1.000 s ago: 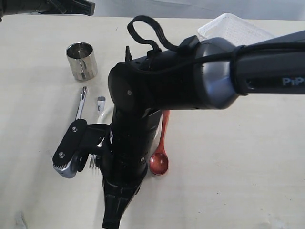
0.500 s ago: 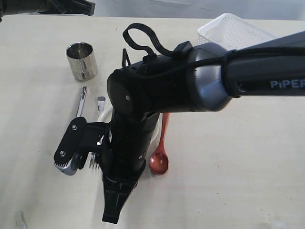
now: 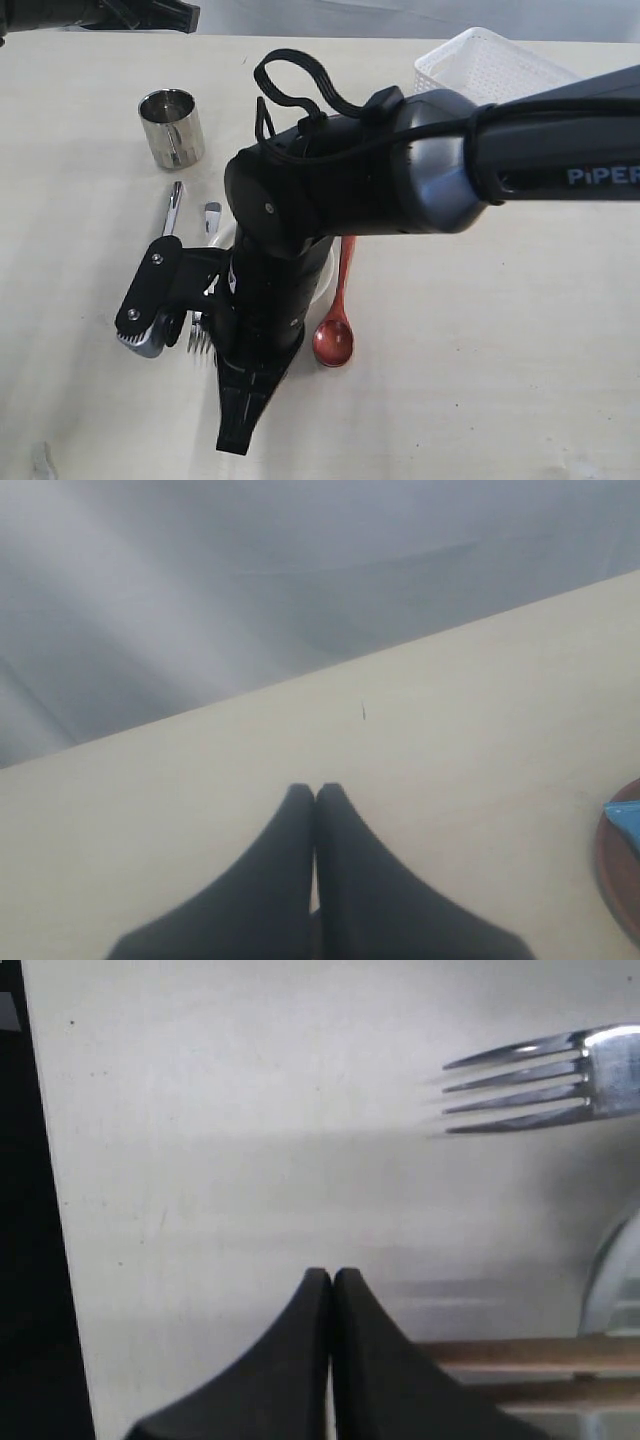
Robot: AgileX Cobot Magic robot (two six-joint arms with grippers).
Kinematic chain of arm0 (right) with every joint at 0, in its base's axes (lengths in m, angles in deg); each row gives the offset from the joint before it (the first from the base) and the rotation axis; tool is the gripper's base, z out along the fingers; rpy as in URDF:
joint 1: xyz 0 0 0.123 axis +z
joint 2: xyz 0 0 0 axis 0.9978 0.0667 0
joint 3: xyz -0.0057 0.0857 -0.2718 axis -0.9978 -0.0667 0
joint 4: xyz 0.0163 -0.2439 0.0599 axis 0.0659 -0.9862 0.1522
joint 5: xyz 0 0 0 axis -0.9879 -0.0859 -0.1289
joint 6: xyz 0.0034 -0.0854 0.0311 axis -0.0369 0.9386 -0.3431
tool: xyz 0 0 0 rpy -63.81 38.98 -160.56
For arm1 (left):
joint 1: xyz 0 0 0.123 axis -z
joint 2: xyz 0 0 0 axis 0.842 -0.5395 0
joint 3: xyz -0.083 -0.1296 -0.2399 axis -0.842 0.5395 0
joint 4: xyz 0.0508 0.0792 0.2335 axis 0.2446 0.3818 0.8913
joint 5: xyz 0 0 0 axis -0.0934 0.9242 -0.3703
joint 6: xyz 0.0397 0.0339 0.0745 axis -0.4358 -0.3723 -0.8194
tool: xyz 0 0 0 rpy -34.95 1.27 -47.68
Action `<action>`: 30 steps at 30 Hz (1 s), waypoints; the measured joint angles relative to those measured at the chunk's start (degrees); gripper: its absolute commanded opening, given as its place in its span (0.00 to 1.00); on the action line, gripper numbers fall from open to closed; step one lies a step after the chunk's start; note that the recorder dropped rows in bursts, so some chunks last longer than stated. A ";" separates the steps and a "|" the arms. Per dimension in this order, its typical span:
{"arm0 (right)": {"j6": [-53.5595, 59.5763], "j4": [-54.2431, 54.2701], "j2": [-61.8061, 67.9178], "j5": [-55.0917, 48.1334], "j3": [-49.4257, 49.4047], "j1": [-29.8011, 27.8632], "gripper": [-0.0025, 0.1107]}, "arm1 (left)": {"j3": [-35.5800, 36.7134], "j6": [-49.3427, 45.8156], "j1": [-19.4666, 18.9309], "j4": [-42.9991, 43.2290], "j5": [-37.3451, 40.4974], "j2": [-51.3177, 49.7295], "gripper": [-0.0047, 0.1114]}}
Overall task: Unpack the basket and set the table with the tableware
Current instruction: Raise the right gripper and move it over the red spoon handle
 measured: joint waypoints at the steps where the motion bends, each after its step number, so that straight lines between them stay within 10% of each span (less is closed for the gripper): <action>1: -0.12 -0.15 0.00 0.00 0.00 0.00 0.03 | 0.00 0.00 0.00 0.00 0.00 0.00 0.04; 15: -3.29 10.53 -5.89 -3.42 0.00 0.00 0.03 | 0.00 0.00 0.00 0.00 0.00 0.00 0.04; 22: -27.20 -3.10 -17.29 -4.08 0.00 -1.77 0.03 | 0.00 0.00 0.00 0.00 0.00 0.00 0.04; 30: -65.12 -25.47 -25.50 -4.09 -5.68 -17.88 0.12 | 0.00 0.00 0.00 0.00 0.00 0.00 0.04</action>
